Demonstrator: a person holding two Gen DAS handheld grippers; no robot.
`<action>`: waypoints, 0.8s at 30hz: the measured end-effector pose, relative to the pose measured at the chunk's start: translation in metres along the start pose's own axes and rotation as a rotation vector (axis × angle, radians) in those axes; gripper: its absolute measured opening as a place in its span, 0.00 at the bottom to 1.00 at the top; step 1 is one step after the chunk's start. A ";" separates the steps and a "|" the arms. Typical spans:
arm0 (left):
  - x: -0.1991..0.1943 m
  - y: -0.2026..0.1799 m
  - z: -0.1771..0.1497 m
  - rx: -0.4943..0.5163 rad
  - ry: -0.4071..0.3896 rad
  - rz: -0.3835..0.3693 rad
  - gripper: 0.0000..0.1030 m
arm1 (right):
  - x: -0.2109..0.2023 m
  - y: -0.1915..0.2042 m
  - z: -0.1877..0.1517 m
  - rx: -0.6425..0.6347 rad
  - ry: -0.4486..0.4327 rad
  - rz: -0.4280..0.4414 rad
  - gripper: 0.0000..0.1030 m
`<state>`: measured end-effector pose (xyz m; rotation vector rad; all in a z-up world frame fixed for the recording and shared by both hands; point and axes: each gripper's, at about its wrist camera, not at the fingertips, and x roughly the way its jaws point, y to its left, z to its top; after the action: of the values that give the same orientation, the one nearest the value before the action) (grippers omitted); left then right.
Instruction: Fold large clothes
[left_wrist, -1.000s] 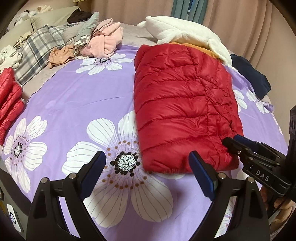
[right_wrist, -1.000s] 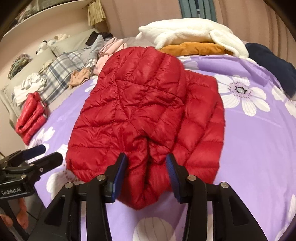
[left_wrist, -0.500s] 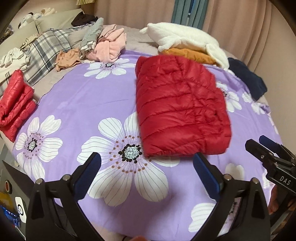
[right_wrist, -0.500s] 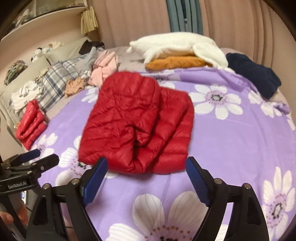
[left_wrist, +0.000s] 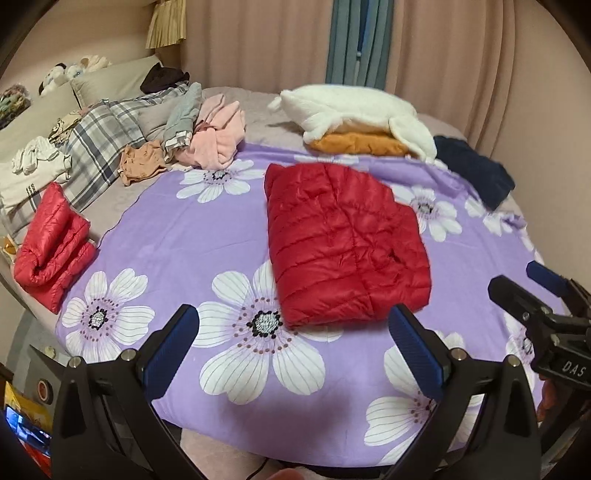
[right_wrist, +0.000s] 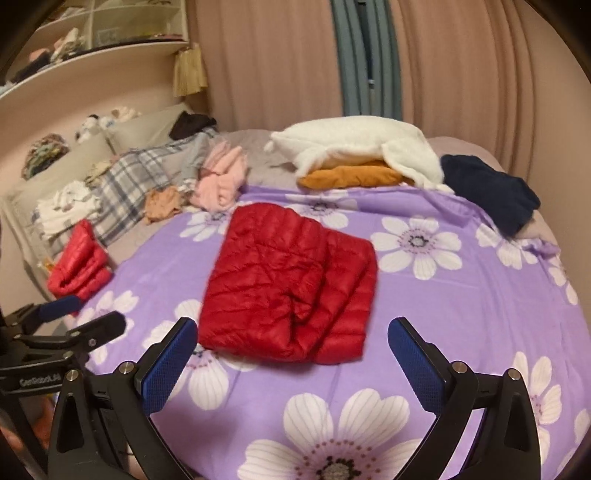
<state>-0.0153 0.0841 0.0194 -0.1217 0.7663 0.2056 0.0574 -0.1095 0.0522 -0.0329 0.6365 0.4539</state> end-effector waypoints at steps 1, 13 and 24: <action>0.003 -0.001 -0.001 0.003 0.011 -0.008 1.00 | 0.000 0.001 -0.002 0.004 0.011 0.002 0.99; 0.001 -0.006 0.000 0.006 0.017 -0.030 1.00 | -0.005 0.001 -0.004 0.016 0.011 -0.001 0.99; 0.006 -0.009 0.002 0.020 0.026 -0.031 1.00 | -0.003 0.000 -0.003 0.014 0.018 0.006 0.99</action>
<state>-0.0075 0.0764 0.0169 -0.1171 0.7919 0.1674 0.0535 -0.1113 0.0519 -0.0217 0.6576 0.4557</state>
